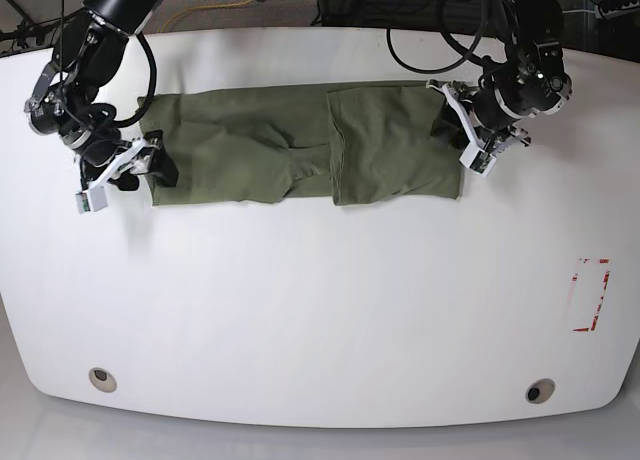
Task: Fold the T-shirt properly
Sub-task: 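Fold the strip's end with the left gripper toward the right gripper, then fold the strip's other end with the right gripper toward the left gripper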
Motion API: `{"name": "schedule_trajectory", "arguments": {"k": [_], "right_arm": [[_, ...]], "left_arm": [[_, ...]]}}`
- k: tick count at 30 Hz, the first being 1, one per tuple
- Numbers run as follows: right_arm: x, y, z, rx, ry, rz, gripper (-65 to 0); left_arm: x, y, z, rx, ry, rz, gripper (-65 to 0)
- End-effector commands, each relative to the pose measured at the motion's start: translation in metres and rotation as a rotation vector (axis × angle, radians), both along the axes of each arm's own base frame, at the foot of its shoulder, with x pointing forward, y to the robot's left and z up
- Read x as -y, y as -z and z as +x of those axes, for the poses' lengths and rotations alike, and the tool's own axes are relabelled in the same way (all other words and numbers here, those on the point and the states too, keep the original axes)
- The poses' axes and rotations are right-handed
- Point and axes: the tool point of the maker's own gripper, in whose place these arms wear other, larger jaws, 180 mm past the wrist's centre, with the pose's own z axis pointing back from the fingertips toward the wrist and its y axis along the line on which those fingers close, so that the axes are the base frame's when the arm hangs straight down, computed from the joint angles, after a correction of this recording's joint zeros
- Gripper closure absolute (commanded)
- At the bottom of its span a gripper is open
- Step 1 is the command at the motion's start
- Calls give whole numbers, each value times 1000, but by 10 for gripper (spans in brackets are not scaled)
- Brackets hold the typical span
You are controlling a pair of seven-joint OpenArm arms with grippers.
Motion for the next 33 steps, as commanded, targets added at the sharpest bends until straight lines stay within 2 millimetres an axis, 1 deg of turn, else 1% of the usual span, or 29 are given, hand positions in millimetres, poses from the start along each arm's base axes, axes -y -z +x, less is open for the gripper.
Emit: {"name": "schedule_trajectory", "arguments": {"k": [1, 2, 3, 4, 6, 10, 14, 15, 17, 21, 22, 23, 24, 27, 28, 29, 31, 32, 33], "right_arm": [[25, -4, 4, -2, 41, -6, -482], [33, 1, 3, -23, 55, 3, -482], [37, 4, 4, -34, 63, 12, -482], [41, 7, 4, -43, 71, 21, -482], [49, 17, 3, -73, 99, 55, -482], [53, 32, -3, -118, 118, 93, -482], [48, 46, -7, -146, 131, 135, -482], [42, 52, -11, -161, 131, 152, -482], [33, 59, -15, -172, 128, 173, -482], [11, 59, -17, -162, 95, 176, -479], [-1, 59, -16, -162, 62, 173, -461], [-9, 58, -16, -162, 38, 168, -439], [-18, 57, -17, -159, 14, 161, -401], [-32, 53, -17, -141, -8, 160, -266], [-37, 54, -17, -138, -9, 171, -208], [-40, 53, -17, -136, -10, 177, -152], [-40, 53, -17, -135, -9, 178, -95], [-39, 50, -15, -124, -11, 169, -51], [-38, 46, -14, -113, -13, 159, -30]], "left_arm": [[5, -4, 7, 36, -2, -38, -104], [4, -1, 6, 24, -4, -43, -51], [4, 3, 5, 14, -6, -44, -18], [4, 6, 4, 3, -8, -44, -4], [4, 10, 2, -10, -11, -52, 0], [4, 10, 2, -8, -13, -52, 0], [4, 10, 2, -10, -13, -53, 0], [4, 10, 2, -8, -13, -52, 0], [4, 10, 2, -8, -13, -52, 0], [3, 10, 2, -10, -12, -50, 0], [3, 10, 2, -10, -12, -48, 0], [3, 10, 2, -11, -12, -47, 0], [3, 10, 2, -11, -12, -47, 0], [3, 12, 1, -15, -12, -48, 0], [3, 12, 2, -15, -10, -46, 0], [3, 12, 2, -15, -10, -46, 0], [3, 11, 2, -13, -9, -45, 0], [3, 11, 2, -13, -9, -45, 0], [3, 12, 2, -15, -10, -46, 0]]}}
